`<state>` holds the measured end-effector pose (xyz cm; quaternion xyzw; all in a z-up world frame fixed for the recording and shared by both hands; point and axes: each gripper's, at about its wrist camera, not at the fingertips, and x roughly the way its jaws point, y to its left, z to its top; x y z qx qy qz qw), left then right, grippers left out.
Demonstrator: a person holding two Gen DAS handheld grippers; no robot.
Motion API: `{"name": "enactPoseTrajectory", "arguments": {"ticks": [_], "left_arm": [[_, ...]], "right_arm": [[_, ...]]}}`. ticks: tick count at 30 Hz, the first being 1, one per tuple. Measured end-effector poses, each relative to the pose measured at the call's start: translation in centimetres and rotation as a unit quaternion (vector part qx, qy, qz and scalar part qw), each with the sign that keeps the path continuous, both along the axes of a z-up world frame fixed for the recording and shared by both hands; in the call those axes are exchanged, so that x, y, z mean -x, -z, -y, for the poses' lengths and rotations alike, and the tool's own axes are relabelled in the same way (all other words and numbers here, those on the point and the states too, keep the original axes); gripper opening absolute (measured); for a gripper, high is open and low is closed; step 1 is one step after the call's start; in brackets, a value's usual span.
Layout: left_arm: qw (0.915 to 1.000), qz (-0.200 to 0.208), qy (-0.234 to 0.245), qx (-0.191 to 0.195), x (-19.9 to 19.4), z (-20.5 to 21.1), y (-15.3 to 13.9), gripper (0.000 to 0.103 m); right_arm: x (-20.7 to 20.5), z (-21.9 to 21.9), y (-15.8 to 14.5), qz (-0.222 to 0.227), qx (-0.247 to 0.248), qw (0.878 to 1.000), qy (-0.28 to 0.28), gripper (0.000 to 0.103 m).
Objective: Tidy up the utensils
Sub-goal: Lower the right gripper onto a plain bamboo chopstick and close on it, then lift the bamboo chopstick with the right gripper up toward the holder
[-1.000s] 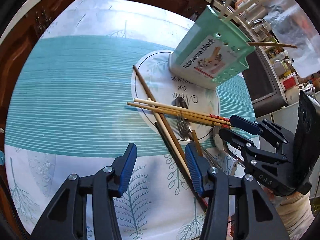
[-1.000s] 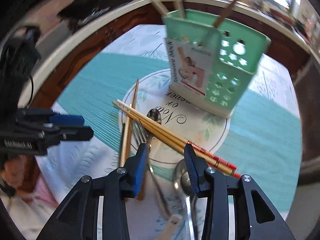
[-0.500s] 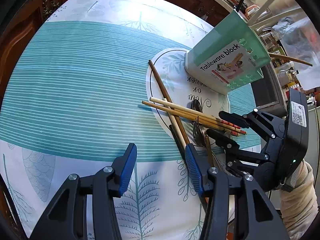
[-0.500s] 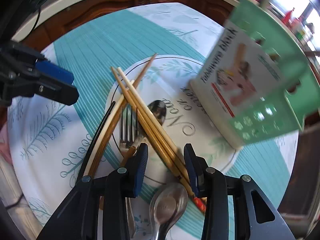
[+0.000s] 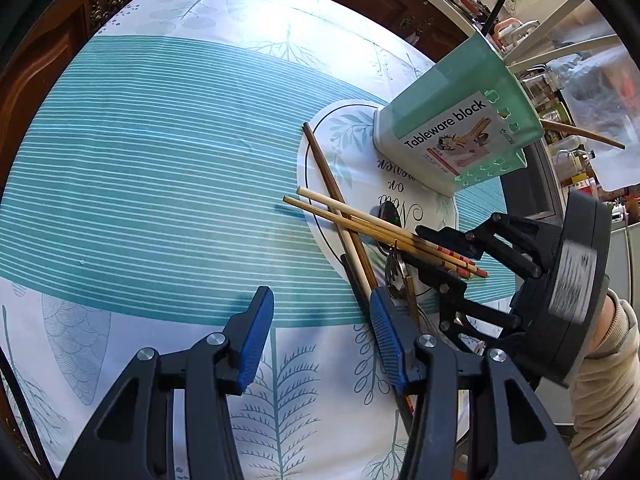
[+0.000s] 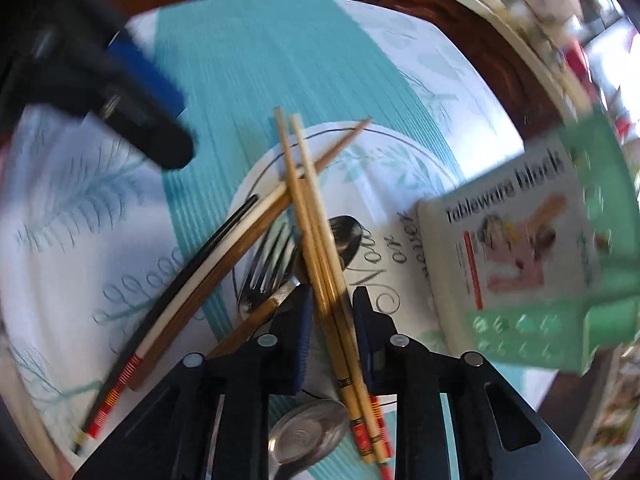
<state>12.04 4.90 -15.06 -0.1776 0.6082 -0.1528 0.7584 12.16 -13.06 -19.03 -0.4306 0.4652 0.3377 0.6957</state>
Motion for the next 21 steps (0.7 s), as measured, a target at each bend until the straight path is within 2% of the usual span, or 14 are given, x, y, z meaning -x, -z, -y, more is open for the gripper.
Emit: {"name": "enactPoseTrajectory", "arguments": {"ticks": [4, 7, 11, 15, 21], "left_arm": [[1.0000, 0.001, -0.003, 0.001, 0.0, -0.2, -0.2, 0.048], [1.0000, 0.003, -0.006, 0.000, 0.1, -0.2, -0.3, 0.048], [0.9999, 0.007, -0.009, -0.003, 0.0, -0.2, -0.6, 0.048], [0.9998, 0.013, -0.011, -0.008, 0.0, -0.2, -0.8, 0.048], [0.9997, 0.019, -0.005, -0.012, 0.2, 0.2, -1.3, 0.048]], "right_arm": [[1.2, -1.0, 0.7, 0.026, 0.029, 0.999, -0.029, 0.007], [1.8, -1.1, 1.0, 0.045, 0.030, 0.998, -0.033, 0.006], [2.3, -0.4, 0.9, 0.052, 0.010, 0.999, -0.012, 0.006], [3.6, 0.5, -0.1, 0.083, -0.019, 0.996, 0.010, 0.006], [4.2, 2.5, -2.8, 0.106, -0.089, 0.987, 0.081, 0.006]]}}
